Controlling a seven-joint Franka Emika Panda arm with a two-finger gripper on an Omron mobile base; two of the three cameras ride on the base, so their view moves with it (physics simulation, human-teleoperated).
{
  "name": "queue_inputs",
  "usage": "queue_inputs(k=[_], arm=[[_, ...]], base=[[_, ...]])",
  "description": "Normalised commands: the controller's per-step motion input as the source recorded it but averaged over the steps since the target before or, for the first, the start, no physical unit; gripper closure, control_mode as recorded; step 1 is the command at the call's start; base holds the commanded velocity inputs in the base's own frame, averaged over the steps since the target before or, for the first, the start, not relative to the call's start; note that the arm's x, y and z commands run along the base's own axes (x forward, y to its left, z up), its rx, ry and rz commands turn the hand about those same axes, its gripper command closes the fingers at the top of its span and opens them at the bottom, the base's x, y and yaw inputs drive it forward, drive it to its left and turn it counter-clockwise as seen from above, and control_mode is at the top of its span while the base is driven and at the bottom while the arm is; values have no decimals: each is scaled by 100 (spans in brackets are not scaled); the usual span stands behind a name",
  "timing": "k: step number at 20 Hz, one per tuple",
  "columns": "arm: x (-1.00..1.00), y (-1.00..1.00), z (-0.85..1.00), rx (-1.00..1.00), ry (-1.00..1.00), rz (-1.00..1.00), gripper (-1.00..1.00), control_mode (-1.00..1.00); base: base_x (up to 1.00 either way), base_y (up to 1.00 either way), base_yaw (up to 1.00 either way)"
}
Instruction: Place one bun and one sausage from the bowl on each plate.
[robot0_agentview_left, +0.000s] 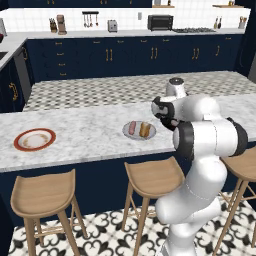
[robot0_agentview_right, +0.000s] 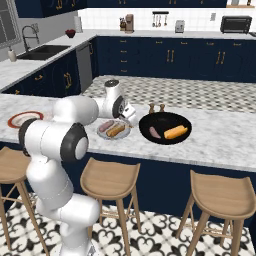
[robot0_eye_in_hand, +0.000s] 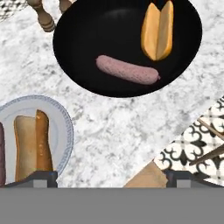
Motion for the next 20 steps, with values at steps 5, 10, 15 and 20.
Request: queue_inputs(k=[5,10,15,20], arm=[[49,-99,7,-4,18,-32,-100,-100],[64,-86,0,-6,15,-23,-100,-100],[43,-73,-6,-5,15,-13,-100,-100],[17,-52,-34,1,13,-1,-100,-100]], base=[[0,0,0],[0,0,0],[0,0,0],[0,0,0]])
